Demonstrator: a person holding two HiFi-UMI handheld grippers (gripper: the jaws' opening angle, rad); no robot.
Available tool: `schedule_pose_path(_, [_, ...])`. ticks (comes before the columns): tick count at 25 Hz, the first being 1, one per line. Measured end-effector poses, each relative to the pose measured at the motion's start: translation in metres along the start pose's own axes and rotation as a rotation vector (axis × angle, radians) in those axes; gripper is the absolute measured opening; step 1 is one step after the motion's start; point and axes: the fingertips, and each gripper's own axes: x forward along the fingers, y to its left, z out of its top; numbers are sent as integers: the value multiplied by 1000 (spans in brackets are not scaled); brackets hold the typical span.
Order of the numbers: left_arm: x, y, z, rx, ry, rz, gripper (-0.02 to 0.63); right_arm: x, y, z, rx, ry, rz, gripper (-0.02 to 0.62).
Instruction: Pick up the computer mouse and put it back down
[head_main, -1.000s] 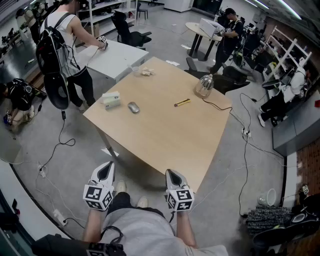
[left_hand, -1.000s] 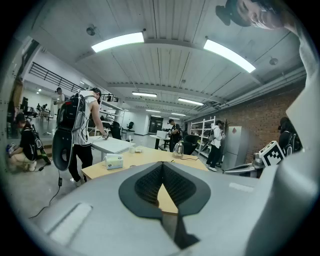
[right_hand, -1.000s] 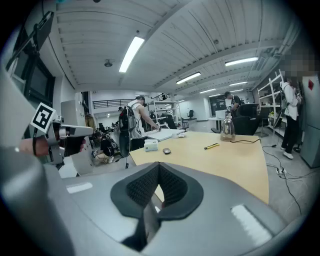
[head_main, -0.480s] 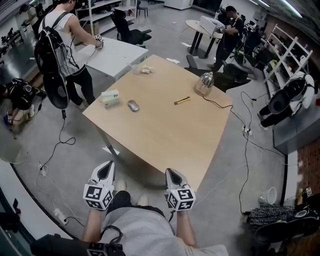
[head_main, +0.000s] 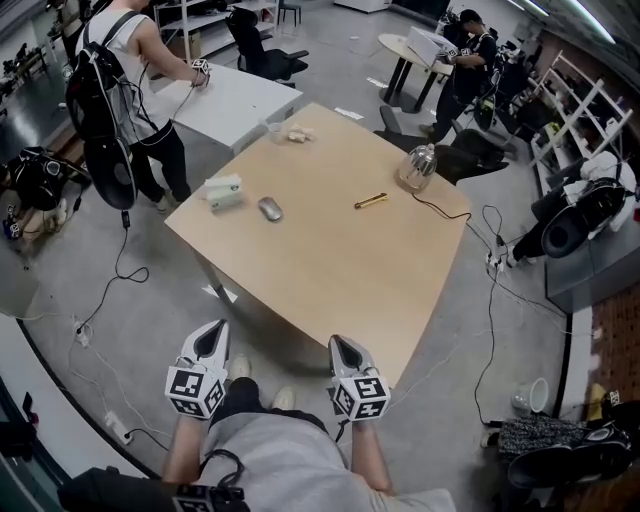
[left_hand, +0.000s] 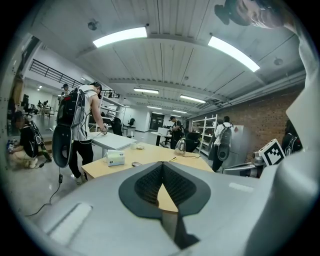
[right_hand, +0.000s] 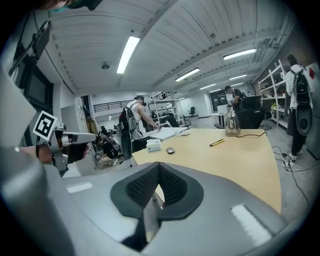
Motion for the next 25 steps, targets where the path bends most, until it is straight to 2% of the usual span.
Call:
schedule_pose_path(14, [39,84,45,-9,-24,-6,20,86,29,57,-34,-11,1,6])
schedule_pose_path(25, [55,156,54,2,-13,-76,20,132,69,70,-24,-29,-82,6])
